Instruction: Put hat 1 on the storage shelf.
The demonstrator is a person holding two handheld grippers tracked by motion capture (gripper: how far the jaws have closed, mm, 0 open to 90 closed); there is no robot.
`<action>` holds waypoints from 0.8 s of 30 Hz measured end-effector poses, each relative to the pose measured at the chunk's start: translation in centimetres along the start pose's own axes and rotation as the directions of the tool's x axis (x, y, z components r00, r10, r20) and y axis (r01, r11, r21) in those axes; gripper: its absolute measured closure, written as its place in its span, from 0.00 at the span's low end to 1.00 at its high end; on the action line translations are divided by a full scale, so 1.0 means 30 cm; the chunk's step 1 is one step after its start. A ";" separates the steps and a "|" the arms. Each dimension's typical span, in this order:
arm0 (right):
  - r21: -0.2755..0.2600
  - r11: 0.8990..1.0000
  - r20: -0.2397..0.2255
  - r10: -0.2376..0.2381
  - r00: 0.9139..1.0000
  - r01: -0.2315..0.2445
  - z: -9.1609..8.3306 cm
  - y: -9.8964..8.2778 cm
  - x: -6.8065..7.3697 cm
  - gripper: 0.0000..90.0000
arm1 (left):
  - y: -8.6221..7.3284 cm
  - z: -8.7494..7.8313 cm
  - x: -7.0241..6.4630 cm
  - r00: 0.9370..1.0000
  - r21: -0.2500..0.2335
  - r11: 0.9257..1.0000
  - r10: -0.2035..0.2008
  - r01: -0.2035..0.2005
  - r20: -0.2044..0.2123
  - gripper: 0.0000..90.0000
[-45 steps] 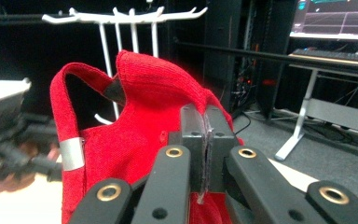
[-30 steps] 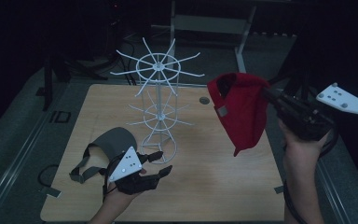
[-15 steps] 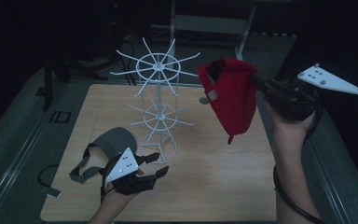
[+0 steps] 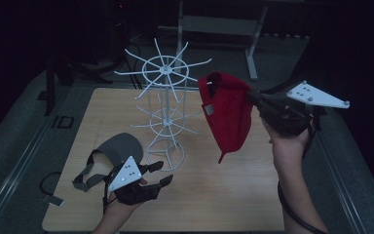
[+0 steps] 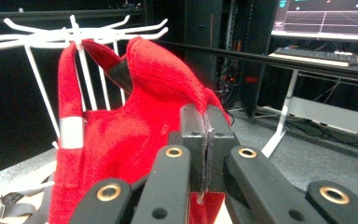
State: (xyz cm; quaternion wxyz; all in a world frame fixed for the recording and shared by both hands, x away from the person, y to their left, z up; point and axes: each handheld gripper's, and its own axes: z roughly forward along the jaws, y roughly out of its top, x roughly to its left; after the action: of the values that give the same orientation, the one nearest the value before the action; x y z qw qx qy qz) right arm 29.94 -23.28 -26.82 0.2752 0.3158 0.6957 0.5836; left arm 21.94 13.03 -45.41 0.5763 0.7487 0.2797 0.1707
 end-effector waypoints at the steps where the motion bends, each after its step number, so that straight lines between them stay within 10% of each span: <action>1: 0.000 1.000 -0.012 -0.003 1.000 0.003 0.002 -0.006 0.001 0.99 | 0.000 0.000 0.000 1.000 0.000 1.000 0.000 0.000 0.000 0.52; 16: 0.036 0.999 -0.078 0.001 0.997 0.002 0.012 -0.065 0.011 0.96 | -0.025 -0.025 0.016 1.000 0.003 1.000 -0.017 0.017 -0.015 0.52; 24: 0.084 0.996 -0.149 -0.003 0.989 0.016 -0.018 -0.093 0.009 0.76 | -0.046 -0.056 0.029 0.999 0.006 0.999 -0.032 0.033 -0.037 0.52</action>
State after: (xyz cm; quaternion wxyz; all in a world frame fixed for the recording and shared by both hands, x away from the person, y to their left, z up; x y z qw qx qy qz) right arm 29.05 -23.75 -29.49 0.2116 0.2795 0.7398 0.5743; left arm 21.34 15.10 -46.33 0.5711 0.7427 0.3031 0.1742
